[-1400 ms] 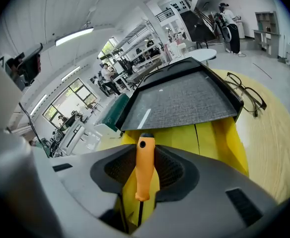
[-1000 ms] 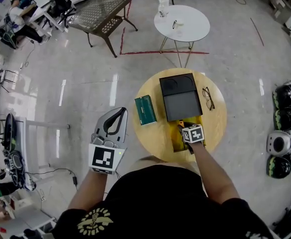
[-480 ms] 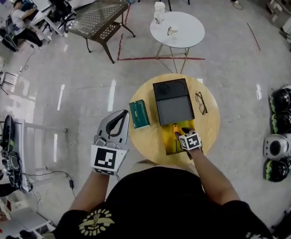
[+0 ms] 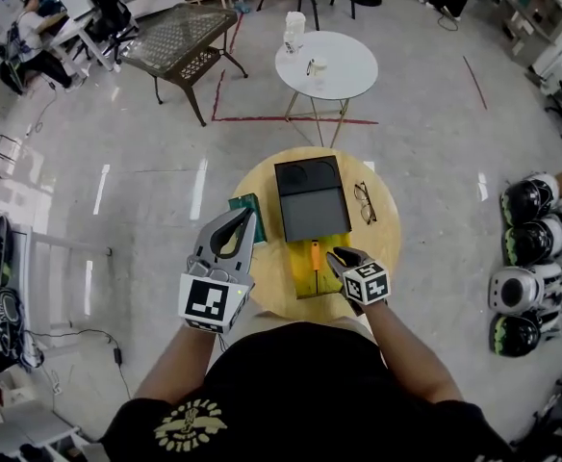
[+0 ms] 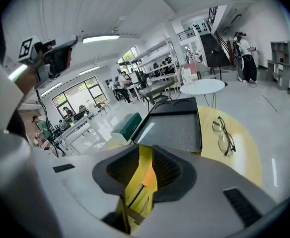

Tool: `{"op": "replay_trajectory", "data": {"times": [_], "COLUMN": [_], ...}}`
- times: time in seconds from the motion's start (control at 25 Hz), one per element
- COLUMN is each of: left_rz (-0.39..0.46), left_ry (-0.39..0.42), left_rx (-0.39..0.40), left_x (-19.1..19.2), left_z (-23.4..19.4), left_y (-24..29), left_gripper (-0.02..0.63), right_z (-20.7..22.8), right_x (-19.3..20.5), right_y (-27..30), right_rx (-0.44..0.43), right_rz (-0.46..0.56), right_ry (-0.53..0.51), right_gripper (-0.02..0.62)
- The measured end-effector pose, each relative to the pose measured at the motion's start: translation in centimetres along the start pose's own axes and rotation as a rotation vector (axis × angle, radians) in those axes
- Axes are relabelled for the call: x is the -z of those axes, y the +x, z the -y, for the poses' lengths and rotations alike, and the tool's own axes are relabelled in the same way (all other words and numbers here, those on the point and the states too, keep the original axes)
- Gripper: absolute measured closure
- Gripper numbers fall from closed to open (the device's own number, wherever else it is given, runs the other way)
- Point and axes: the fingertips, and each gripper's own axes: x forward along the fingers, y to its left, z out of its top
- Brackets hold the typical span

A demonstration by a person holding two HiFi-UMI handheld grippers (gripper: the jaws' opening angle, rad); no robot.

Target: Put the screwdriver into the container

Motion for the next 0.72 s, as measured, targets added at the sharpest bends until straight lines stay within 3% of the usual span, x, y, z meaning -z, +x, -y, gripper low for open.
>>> {"op": "replay_trajectory", "data": {"times": [0.16,0.36,0.52,0.72], "left_rz": [0.016,0.036,0.045,0.103], "left_ry": [-0.024,-0.104,-0.076,-0.086], "left_rx": [-0.011,0.002,-0.059,-0.07], "left_x": [-0.6,-0.8,-1.0,-2.2], "left_z": [0.8,2.0,2.1,2.8], "left_y": [0.1,-0.1,-0.7,-1.9], "left_gripper": [0.592,0.594,0.592,0.594], "right_z": [-0.6,-1.5,-2.3,-3.7], "right_x": [-3.0,-5.9,-7.8,-10.2], "right_y": [-3.4,-7.4,-10.0,-12.5], "right_rx": [0.02,0.018,0.011,0.02], "right_rz": [0.084,0.159,0.217,0.278], "right_ry": [-0.063,-0.094,-0.086,-0.123], "right_gripper": [0.578,0.58,0.58,0.58]}}
